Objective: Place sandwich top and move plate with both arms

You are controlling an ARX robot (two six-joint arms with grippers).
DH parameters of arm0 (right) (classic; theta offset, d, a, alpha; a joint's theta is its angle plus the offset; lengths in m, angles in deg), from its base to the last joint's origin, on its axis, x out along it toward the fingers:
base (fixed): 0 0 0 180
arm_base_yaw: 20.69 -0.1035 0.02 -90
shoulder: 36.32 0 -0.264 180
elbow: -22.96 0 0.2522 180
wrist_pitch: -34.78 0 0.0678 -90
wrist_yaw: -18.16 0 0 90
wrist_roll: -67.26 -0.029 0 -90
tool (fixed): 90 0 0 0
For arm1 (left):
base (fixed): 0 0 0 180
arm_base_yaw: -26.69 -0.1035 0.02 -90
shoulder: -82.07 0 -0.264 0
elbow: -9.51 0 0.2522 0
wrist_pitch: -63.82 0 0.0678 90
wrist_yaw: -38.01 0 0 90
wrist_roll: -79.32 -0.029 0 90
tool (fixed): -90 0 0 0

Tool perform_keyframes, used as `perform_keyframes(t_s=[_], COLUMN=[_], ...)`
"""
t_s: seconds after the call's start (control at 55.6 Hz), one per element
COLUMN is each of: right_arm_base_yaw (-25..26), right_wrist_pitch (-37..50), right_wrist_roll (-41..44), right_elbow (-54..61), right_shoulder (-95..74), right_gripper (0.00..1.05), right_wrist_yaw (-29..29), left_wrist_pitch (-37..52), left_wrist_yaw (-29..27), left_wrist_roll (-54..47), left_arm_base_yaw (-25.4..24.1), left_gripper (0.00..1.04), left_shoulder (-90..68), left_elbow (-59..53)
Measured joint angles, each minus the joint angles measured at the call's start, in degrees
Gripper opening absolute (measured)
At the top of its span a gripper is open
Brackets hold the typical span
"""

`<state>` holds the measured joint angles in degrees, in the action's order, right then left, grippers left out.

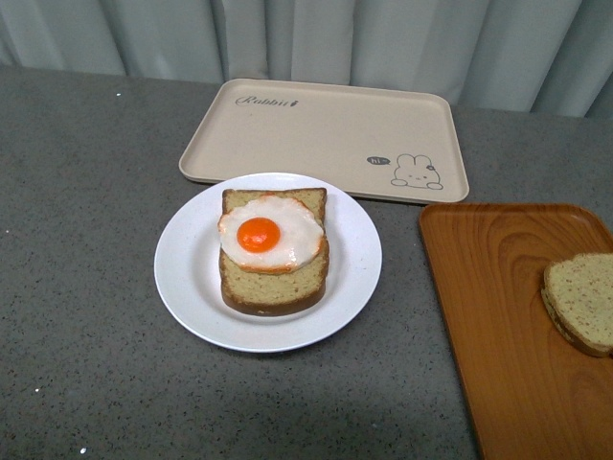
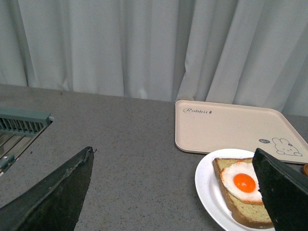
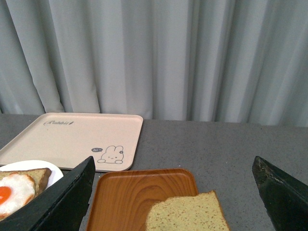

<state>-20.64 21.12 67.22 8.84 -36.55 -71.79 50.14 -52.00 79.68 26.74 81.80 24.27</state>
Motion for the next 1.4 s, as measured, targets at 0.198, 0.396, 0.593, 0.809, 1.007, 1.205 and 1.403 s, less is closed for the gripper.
perform_keyframes(t_s=[0.198, 0.396, 0.593, 0.809, 1.007, 1.205, 1.403], right_arm_base_yaw=[0.00, 0.00, 0.00, 0.00, 0.00, 0.00, 0.00], right_wrist_pitch=[0.00, 0.00, 0.00, 0.00, 0.00, 0.00, 0.00], right_wrist_roll=[-0.02, 0.00, -0.02, 0.00, 0.00, 0.00, -0.02], right_elbow=[0.00, 0.00, 0.00, 0.00, 0.00, 0.00, 0.00], right_shoulder=[0.00, 0.00, 0.00, 0.00, 0.00, 0.00, 0.00], right_gripper=[0.96, 0.96, 0.96, 0.96, 0.96, 0.96, 0.96], right_wrist_yaw=[0.00, 0.00, 0.00, 0.00, 0.00, 0.00, 0.00], left_wrist_pitch=[0.00, 0.00, 0.00, 0.00, 0.00, 0.00, 0.00], left_wrist_yaw=[0.00, 0.00, 0.00, 0.00, 0.00, 0.00, 0.00], left_wrist_roll=[0.00, 0.00, 0.00, 0.00, 0.00, 0.00, 0.00], left_arm_base_yaw=[0.00, 0.00, 0.00, 0.00, 0.00, 0.00, 0.00], left_gripper=[0.98, 0.98, 0.98, 0.98, 0.98, 0.98, 0.98], left_shoulder=[0.00, 0.00, 0.00, 0.00, 0.00, 0.00, 0.00], left_elbow=[0.02, 0.02, 0.00, 0.00, 0.02, 0.00, 0.00])
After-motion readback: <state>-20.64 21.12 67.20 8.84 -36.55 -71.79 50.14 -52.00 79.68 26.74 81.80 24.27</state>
